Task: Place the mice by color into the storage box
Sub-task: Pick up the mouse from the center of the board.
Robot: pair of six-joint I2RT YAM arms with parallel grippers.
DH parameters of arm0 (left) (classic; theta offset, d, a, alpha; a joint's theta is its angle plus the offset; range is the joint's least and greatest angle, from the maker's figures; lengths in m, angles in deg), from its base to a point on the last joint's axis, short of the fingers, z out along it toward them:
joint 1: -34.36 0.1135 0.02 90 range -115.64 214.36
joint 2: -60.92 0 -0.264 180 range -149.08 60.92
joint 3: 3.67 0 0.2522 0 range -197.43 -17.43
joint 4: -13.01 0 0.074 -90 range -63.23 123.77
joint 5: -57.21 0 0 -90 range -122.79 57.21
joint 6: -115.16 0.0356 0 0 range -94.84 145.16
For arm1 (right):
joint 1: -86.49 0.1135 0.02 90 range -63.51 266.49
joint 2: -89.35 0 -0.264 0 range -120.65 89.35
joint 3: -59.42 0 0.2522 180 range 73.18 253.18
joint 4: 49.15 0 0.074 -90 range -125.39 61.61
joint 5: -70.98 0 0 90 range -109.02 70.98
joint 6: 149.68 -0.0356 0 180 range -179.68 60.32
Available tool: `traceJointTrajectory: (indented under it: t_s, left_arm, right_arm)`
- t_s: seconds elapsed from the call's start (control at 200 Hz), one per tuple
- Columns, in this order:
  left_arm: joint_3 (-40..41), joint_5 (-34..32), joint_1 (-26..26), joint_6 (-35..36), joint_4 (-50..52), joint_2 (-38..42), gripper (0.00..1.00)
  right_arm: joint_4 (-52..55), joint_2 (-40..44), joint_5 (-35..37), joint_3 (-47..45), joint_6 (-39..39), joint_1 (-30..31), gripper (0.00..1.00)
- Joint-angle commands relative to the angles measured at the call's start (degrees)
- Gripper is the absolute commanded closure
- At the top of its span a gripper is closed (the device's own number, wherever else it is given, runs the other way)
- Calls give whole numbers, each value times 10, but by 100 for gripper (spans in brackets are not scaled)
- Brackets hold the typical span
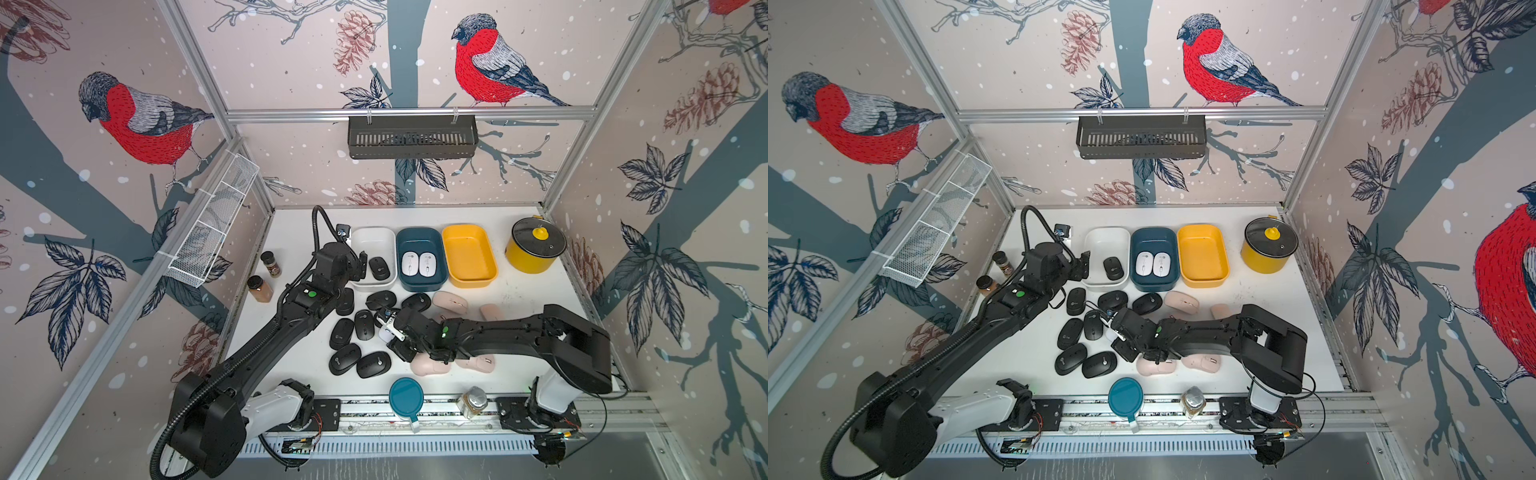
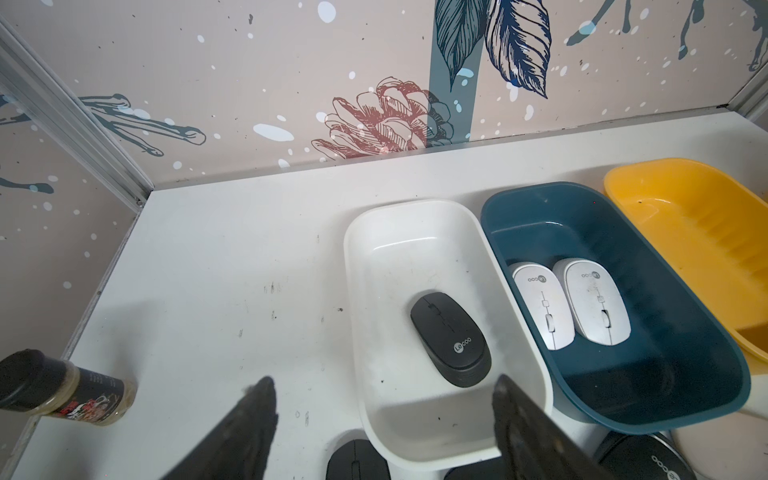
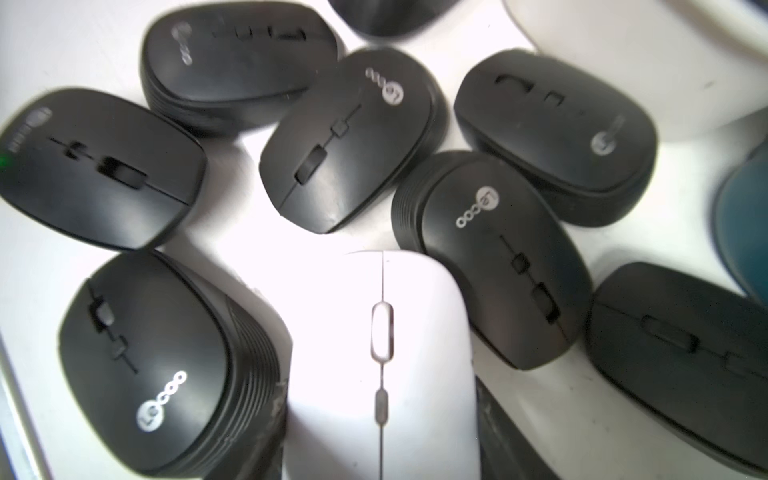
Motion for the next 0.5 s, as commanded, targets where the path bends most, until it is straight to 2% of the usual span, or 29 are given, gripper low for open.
traceJointTrajectory:
  t_s: [0.0, 0.225, 0.41, 0.495]
  left_arm:
    - [-4, -2, 0, 2, -14, 1, 20]
    - [-4, -6, -1, 2, -15, 3, 20]
    - [-3, -6, 0, 3, -15, 6, 20]
    - [-4, -5, 0, 3, -15, 6, 20]
  right_arm:
    - [-14, 21, 4, -1, -21, -5, 45]
    - [-22, 67, -4, -10, -53, -34, 45]
    - [-38, 111, -18, -21, -112, -95, 45]
    - [-38, 122, 0, -18, -134, -118, 46]
